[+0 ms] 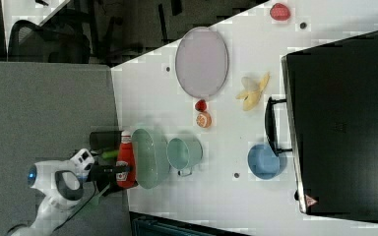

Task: Pick Ketchup from the table and place it in strainer.

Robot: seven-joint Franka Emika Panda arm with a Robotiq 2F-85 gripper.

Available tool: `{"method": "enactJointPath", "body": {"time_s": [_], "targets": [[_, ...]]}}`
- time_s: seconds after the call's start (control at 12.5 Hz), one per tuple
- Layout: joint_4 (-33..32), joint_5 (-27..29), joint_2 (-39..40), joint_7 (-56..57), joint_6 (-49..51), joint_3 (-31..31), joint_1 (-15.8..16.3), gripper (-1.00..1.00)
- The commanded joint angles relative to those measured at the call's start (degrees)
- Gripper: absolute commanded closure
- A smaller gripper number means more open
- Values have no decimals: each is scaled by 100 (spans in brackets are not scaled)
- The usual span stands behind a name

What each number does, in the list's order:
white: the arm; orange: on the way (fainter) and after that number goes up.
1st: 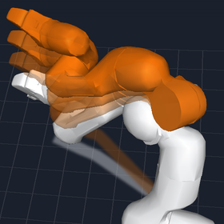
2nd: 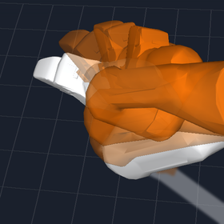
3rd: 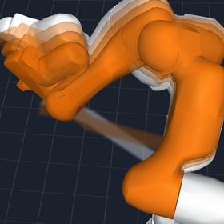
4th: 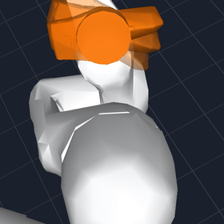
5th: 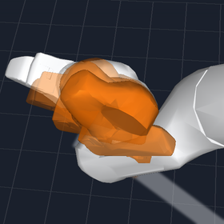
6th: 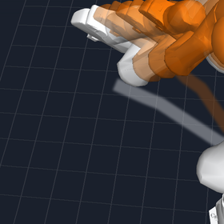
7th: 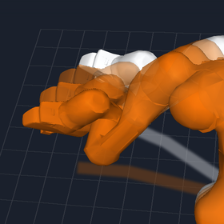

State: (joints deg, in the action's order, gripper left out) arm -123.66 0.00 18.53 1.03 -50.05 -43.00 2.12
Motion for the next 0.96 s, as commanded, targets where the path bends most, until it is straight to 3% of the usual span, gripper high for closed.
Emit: {"method": "enactJointPath", "body": {"time_s": [0.08, 0.16, 0.4, 0.72, 0.96], "targets": [[-18, -498, 410, -837, -383, 152, 119, -25], [-28, -578, 605, -980, -637, 194, 139, -31], [-49, -755, 875, -1083, -1220, 272, 160, -95], [-31, -685, -128, -1520, -622, 268, -151, -100], [74, 56, -1245, -1477, 576, 301, -621, -100]]}}
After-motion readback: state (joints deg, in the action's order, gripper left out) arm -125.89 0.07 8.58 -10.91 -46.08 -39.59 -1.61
